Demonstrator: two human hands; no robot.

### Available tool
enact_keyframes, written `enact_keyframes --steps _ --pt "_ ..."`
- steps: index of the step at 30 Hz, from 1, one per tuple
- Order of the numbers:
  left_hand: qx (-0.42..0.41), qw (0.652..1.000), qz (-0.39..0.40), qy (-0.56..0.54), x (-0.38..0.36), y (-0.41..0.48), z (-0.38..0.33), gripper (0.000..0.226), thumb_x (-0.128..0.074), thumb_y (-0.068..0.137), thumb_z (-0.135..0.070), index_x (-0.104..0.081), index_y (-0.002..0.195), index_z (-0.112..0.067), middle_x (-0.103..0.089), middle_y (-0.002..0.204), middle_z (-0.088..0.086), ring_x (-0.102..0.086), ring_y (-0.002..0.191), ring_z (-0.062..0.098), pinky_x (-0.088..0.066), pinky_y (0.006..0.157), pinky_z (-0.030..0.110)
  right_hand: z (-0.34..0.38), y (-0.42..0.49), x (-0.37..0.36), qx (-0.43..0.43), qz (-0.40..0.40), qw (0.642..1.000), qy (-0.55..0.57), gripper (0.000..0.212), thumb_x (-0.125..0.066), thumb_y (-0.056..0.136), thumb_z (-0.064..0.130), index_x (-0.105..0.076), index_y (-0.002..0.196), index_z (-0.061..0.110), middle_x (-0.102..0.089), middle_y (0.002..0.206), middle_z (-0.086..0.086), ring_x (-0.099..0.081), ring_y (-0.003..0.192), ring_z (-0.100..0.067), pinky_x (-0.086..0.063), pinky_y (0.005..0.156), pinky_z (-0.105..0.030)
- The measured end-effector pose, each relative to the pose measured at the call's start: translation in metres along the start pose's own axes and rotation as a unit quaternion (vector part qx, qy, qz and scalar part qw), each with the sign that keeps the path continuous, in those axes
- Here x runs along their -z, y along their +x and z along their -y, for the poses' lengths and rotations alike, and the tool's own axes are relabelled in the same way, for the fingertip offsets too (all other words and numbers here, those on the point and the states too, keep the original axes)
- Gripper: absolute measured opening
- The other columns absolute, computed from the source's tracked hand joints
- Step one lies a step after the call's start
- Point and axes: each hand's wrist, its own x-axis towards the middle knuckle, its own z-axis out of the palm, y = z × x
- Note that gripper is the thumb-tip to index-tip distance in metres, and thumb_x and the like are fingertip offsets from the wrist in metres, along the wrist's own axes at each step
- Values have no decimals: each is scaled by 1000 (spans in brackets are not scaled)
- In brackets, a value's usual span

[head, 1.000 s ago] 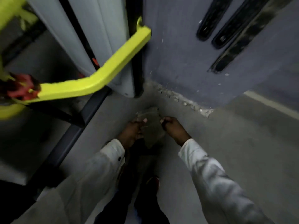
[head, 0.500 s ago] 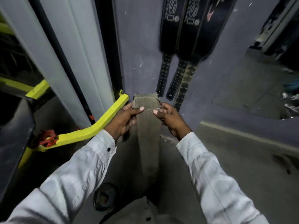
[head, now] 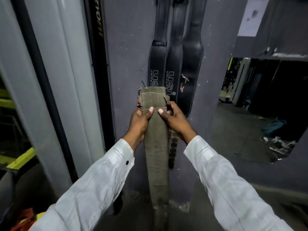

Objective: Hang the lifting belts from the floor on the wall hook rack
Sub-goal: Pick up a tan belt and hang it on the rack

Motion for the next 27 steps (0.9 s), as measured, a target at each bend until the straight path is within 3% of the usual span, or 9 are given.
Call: enact_keyframes --steps 2,5,10,13,16,18,23,27 --pt "-14 1000 -5 3 -3 11 -8 32 -64 95 -15 -61 117 8 -71 110 25 -72 97 31 -60 85 44 5 4 -1 10 -16 997 -74 22 -61 98 27 -57 118 18 -74 102 -7 -73 91 -21 -60 87 -45" --pt "-39 999 -2 15 -9 26 -20 33 -67 92 -21 -64 116 2 -73 109 21 -71 102 36 -56 93 53 14 12 -3 58 -106 983 -142 14 -64 95 28 -62 106 21 -75 94 2 -72 82 -12 -59 87 -41" --pt "-66 998 1 -5 -16 45 -43 30 -67 91 -21 -66 113 0 -74 107 19 -72 102 35 -57 92 52 29 27 -2 85 -128 983 -104 16 -65 95 27 -59 81 21 -64 74 11 -57 64 2 -49 67 -22" --pt "-74 997 -10 -36 -19 58 -56 31 -66 93 -18 -64 114 4 -73 108 22 -71 101 37 -58 90 49 34 27 -6 60 -56 993 -79 18 -59 99 25 -70 106 13 -75 99 3 -69 91 -7 -55 83 -27" --pt "-90 995 -14 -35 -22 69 -62 29 -68 91 -18 -65 111 3 -74 102 18 -72 95 31 -59 88 47 34 29 -13 100 -128 978 -128 16 -60 98 25 -73 101 16 -73 87 12 -66 82 0 -53 81 -26" --pt "-97 995 -21 -27 -22 75 -66 22 -70 90 -20 -67 103 -3 -75 97 14 -72 91 29 -59 88 47 36 31 -18 115 -159 972 -128 17 -61 97 28 -73 97 15 -74 85 8 -68 80 -4 -53 79 -27" --pt "-113 993 -30 -31 -17 92 -81 17 -69 90 -19 -68 101 -6 -75 95 12 -73 88 26 -60 86 47 31 34 -23 60 -45 997 -8 24 -55 102 19 -63 123 11 -72 117 -3 -67 108 -12 -53 95 -29" --pt "-122 992 -29 -26 -23 97 -82 22 -70 89 -22 -68 104 -6 -76 99 12 -73 93 28 -59 86 49 17 30 -28 99 -136 983 -68 16 -55 100 18 -66 107 9 -73 103 -5 -66 94 -10 -54 92 -38"
